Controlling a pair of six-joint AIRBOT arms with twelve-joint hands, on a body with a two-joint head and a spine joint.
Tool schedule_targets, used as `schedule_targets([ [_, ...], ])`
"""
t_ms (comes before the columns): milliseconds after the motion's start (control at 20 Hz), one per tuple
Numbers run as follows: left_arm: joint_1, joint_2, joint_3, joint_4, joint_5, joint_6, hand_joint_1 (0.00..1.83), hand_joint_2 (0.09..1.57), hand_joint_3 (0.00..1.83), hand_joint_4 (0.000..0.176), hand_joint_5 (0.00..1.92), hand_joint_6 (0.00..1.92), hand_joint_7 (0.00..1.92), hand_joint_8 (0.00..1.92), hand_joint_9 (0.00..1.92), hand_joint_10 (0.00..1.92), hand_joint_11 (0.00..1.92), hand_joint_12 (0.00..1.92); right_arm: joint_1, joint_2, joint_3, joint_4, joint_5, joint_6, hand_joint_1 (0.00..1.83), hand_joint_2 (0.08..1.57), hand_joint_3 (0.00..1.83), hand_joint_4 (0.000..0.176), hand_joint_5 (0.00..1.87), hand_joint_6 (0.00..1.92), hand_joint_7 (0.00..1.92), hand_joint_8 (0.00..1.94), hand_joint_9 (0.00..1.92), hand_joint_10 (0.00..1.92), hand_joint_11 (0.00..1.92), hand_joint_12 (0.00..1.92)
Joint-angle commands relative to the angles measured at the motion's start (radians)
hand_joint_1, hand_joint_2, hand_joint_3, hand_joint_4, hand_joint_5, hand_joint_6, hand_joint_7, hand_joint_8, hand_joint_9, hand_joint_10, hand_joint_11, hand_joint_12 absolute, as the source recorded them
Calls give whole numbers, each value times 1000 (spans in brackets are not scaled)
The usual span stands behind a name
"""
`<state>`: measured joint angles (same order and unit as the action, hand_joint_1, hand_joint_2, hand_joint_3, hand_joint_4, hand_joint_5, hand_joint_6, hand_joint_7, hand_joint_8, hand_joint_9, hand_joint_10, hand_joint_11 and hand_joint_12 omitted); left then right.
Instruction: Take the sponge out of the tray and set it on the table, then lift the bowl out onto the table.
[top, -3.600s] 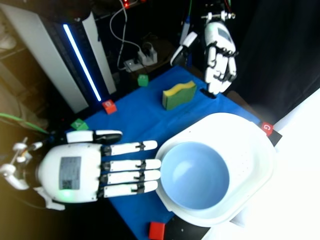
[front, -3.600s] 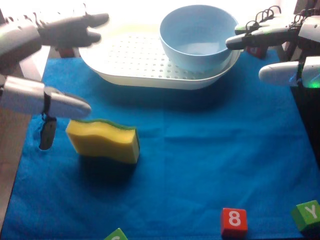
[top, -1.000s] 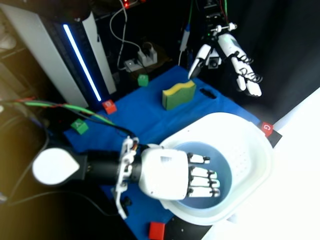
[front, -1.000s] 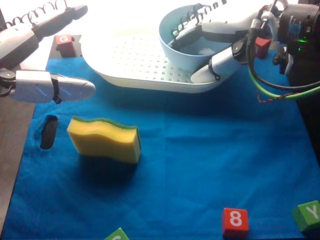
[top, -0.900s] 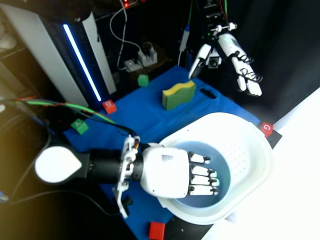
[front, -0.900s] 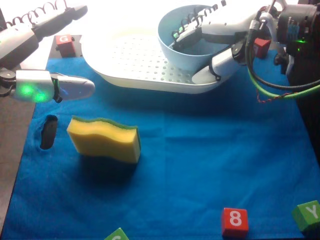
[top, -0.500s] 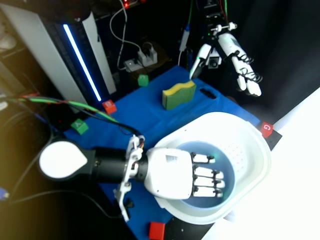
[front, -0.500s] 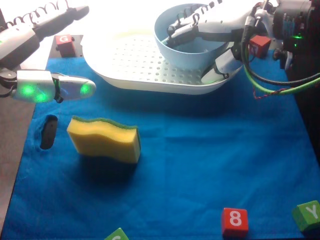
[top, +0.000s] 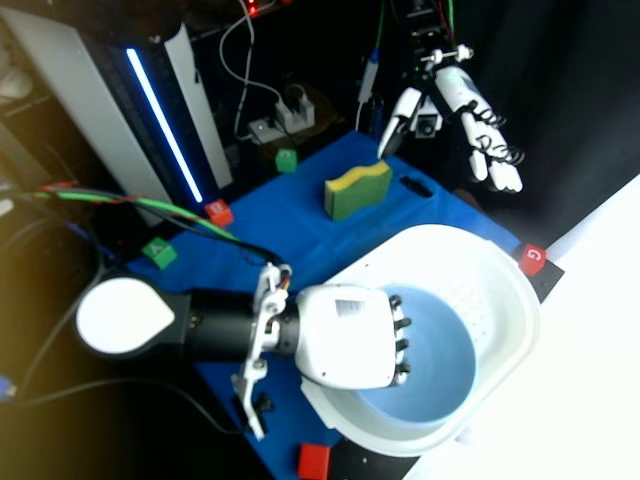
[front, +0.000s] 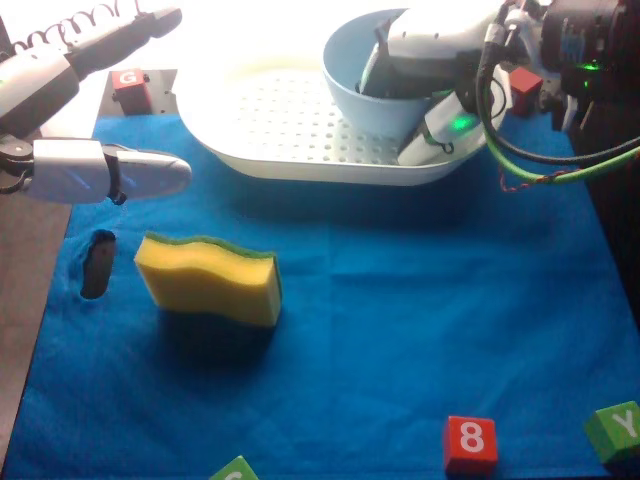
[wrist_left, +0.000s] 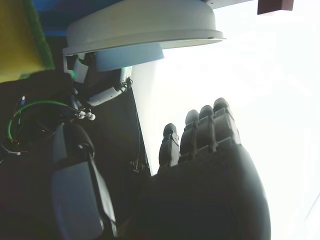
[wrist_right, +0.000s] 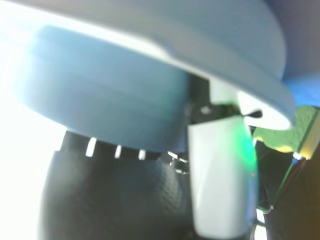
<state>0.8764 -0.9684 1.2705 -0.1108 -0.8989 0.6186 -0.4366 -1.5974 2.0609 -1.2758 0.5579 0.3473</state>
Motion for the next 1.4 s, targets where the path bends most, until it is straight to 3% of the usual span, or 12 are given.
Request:
schedule_targets([
  [0,-8,-4,3,-18,-128,-9,625,887,10,175,98,6,82,9,0,0,0,0,3,0,1,29,8,4,1138,1107,5,0,1001,930,1199,1484,1512,1920,1531,1921],
  [150,-7,-4,3,-18,-132,-12,641,895,11,175,96,4,80,5,0,0,0,0,4,0,-2,29,10,4,1135,1137,2,0,940,1025,1257,1589,1501,1921,1534,1921],
  [200,-6,-4,3,-18,-135,-15,642,897,11,172,94,3,80,5,0,0,0,0,5,0,-2,29,13,4,1150,1133,0,0,947,1012,1121,1181,1459,1857,1487,1921],
  [250,-5,-4,3,-18,-136,-16,658,899,11,165,98,4,79,4,0,0,0,0,6,0,-2,27,16,4,1158,1127,0,0,961,988,1144,1003,1447,1816,1475,1921],
  [300,-4,-4,3,-18,-137,-18,657,897,9,165,100,4,85,6,0,0,0,0,9,0,-3,26,22,4,1165,1113,1,0,986,948,1176,1149,1436,1811,1470,1921],
  [400,-3,-4,3,-18,-139,-20,653,894,7,174,100,3,82,3,0,0,0,0,21,1,-14,19,33,4,1251,1114,0,0,951,848,1072,1099,1227,1343,1260,1744],
  [500,-3,-4,3,-18,-143,-21,663,900,9,164,102,3,83,3,9,3,6,3,40,1,-35,1,35,4,1251,1148,2,0,893,1071,927,1159,1212,1506,1255,1762],
  [600,-3,-4,2,-18,-144,-22,656,893,4,175,109,5,84,2,19,6,18,8,56,10,-59,-17,36,3,1235,1187,3,0,815,1194,853,1273,1159,1582,1220,1787],
  [650,-3,-4,1,-18,-145,-22,657,896,6,173,114,7,87,4,20,6,18,8,64,19,-72,-27,37,-3,1147,1209,3,0,792,1245,940,1713,1216,1835,1306,1894],
  [700,-2,-5,1,-18,-145,-22,662,902,8,172,114,6,89,4,22,6,15,7,67,28,-90,-31,37,-18,1106,1248,8,0,723,1349,1011,1895,1283,1904,1364,1916],
  [1100,1,-5,0,-20,-150,-25,680,912,7,139,91,0,58,1,5,2,17,10,74,76,-144,-48,45,-34,1063,1319,0,0,626,1516,1118,1938,1361,1921,1422,1921],
  [1350,6,-5,-1,-25,-155,-25,680,913,6,150,91,0,72,5,14,4,30,17,131,148,-227,-47,68,-72,1054,1321,0,0,619,1537,1072,1941,1323,1921,1401,1921],
])
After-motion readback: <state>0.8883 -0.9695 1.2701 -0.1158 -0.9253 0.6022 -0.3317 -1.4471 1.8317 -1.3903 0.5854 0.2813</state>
